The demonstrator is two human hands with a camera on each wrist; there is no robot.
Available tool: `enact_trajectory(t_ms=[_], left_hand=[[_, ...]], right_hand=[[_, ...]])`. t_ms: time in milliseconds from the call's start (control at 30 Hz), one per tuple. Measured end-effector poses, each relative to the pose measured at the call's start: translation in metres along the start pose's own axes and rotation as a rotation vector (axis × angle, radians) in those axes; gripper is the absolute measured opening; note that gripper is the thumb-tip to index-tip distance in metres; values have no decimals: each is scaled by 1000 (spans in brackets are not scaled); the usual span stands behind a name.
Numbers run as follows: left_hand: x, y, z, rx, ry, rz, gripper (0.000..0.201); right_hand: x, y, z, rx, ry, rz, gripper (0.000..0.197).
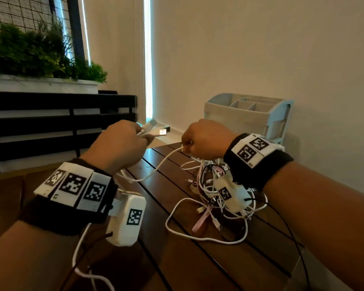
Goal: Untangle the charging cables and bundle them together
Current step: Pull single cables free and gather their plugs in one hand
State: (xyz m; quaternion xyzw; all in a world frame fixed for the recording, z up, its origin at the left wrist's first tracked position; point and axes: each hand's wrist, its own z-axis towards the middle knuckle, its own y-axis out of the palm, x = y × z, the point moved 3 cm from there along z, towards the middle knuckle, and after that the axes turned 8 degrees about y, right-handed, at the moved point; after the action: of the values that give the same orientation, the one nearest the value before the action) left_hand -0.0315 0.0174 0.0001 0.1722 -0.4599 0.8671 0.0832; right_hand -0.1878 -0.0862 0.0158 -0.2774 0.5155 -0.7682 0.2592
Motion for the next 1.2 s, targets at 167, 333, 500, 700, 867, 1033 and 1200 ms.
enact_trajectory(t_ms=[167, 333, 500, 700, 867, 1033, 1200], left_hand=[[15, 0, -4, 80, 23, -267, 30], [21, 30, -7, -82, 62, -170, 22], [19, 14, -5, -59, 141, 147, 15], [2, -27, -1, 136, 138, 281, 10], [-14, -40, 3, 253, 57, 245, 13], [-43, -34, 7, 210, -76, 299, 13], [-54, -46, 7, 241, -187, 334, 13]], right_hand=[[-2, 1, 1, 14, 14, 206, 18], [-3, -2, -1, 10, -30, 302, 10], [15, 22, -4, -207, 29, 298, 23], [65, 8, 10, 205, 251, 234, 21], [81, 2, 5, 43, 242, 347, 25], [87, -3, -2, -79, 317, 414, 24], [89, -9, -8, -72, 381, 577, 16]])
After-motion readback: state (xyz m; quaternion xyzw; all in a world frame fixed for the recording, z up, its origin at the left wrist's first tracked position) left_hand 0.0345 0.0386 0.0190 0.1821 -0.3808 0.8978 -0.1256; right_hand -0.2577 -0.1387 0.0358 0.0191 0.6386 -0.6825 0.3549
